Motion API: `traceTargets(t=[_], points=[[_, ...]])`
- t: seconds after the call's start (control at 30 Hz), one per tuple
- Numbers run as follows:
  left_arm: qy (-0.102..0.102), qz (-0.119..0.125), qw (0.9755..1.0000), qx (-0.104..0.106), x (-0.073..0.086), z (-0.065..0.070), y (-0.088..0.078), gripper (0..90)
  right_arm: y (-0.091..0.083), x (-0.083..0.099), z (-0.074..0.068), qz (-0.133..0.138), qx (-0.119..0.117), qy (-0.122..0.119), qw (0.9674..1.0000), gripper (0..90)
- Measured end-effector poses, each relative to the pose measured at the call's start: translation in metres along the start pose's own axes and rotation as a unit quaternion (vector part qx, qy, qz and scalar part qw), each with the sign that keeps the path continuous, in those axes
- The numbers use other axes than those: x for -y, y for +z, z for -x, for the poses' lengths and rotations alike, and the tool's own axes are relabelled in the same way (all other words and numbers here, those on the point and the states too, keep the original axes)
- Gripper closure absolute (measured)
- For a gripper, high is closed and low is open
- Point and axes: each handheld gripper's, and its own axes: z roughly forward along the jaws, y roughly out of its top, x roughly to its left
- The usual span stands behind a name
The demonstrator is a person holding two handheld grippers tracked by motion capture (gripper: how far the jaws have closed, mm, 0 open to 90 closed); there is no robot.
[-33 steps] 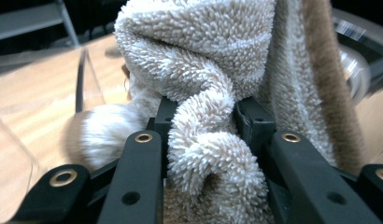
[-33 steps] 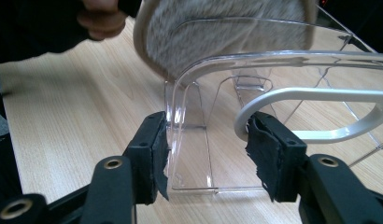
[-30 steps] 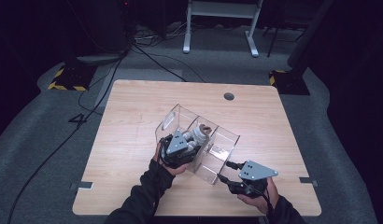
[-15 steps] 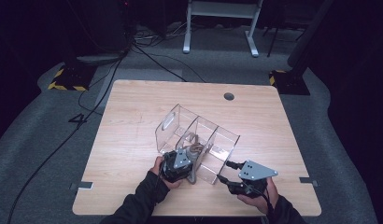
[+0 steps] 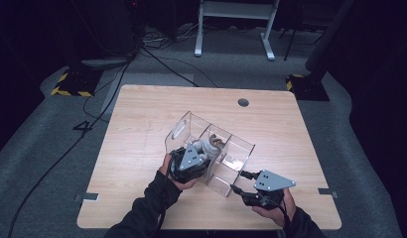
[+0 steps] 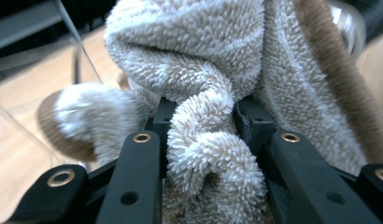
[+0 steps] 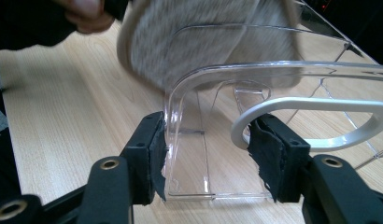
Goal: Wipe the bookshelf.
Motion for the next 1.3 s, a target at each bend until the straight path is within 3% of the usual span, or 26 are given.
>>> traceTargets(t=[0.1,0.17,0.33,0.4,0.67,0.8,0.87,1.03,1.07,1.1,1.17,1.3], points=[[0.006,0.001,1.0,-0.004,-0.005,-0.001,0.003,66.8,0.0,0.001,0.0,0.0,0.0,0.0,1.0,46.1],[-0.002,-0.006,1.0,-0.003,-0.003,-0.003,0.007,66.8,0.0,0.001,0.0,-0.001,-0.001,0.0,1.0,46.1],[-0.023,-0.025,0.9994,0.006,0.014,-0.004,0.013,66.9,0.0,0.001,0.0,-0.002,-0.002,-0.001,1.0,45.9],[-0.007,-0.05,0.9987,-0.002,0.025,0.001,0.016,66.9,0.0,0.001,0.0,-0.003,-0.001,0.001,1.0,45.9],[-0.007,-0.085,0.9963,0.006,0.046,0.009,0.016,66.8,0.001,0.001,0.0,-0.004,0.0,0.002,1.0,45.6],[0.008,-0.123,0.9923,0.013,0.062,0.013,0.02,66.7,0.0,0.002,0.0,-0.005,0.0,0.001,1.0,46.0],[0.008,-0.125,0.9921,0.014,0.063,0.014,0.016,66.6,0.001,0.002,0.0,-0.007,0.0,-0.001,1.0,45.8],[0.01,-0.105,0.9943,0.014,0.056,0.016,0.004,66.6,0.001,0.002,0.001,-0.007,-0.002,0.0,1.0,45.6],[0.006,-0.084,0.9964,0.012,0.048,0.017,-0.004,66.7,0.001,0.002,0.001,-0.007,-0.002,0.0,1.0,45.5],[0.006,-0.084,0.9964,0.012,0.048,0.017,-0.004,66.6,0.001,0.002,0.001,-0.007,-0.002,0.001,1.0,45.4],[0.002,-0.054,0.9985,0.011,0.038,0.017,-0.016,66.6,0.001,0.002,0.001,-0.007,-0.002,0.001,1.0,45.4],[-0.002,0.006,0.9997,0.023,0.018,0.023,-0.034,66.6,0.001,0.002,0.001,-0.007,-0.001,0.001,1.0,45.3]])
